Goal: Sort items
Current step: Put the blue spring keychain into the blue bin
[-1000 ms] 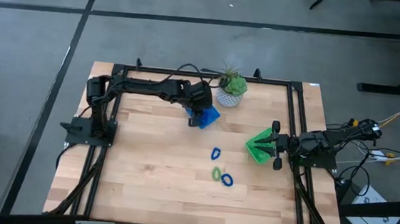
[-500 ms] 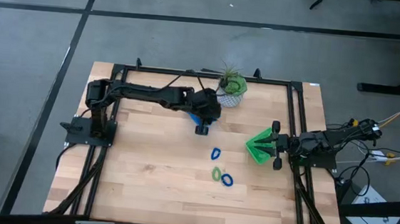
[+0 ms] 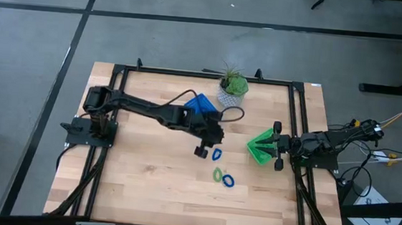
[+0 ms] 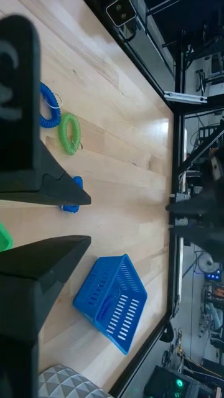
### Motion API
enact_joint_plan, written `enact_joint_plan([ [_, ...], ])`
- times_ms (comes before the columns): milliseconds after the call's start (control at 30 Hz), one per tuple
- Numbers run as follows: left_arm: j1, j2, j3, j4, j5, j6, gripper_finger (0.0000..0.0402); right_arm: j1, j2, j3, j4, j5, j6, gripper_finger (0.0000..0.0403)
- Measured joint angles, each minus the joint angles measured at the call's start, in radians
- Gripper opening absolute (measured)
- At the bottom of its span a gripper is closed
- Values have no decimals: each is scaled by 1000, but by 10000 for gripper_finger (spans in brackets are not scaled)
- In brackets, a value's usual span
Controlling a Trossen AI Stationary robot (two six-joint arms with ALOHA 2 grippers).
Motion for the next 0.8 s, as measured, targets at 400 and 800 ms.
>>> enact_joint_plan([
  [400,-24,75,-60,122,0,-185,98,0,0,0,0,0,0,90],
  [800,-44,249,-3,63,-16,-331,95,0,0,0,1,-1,0,90],
])
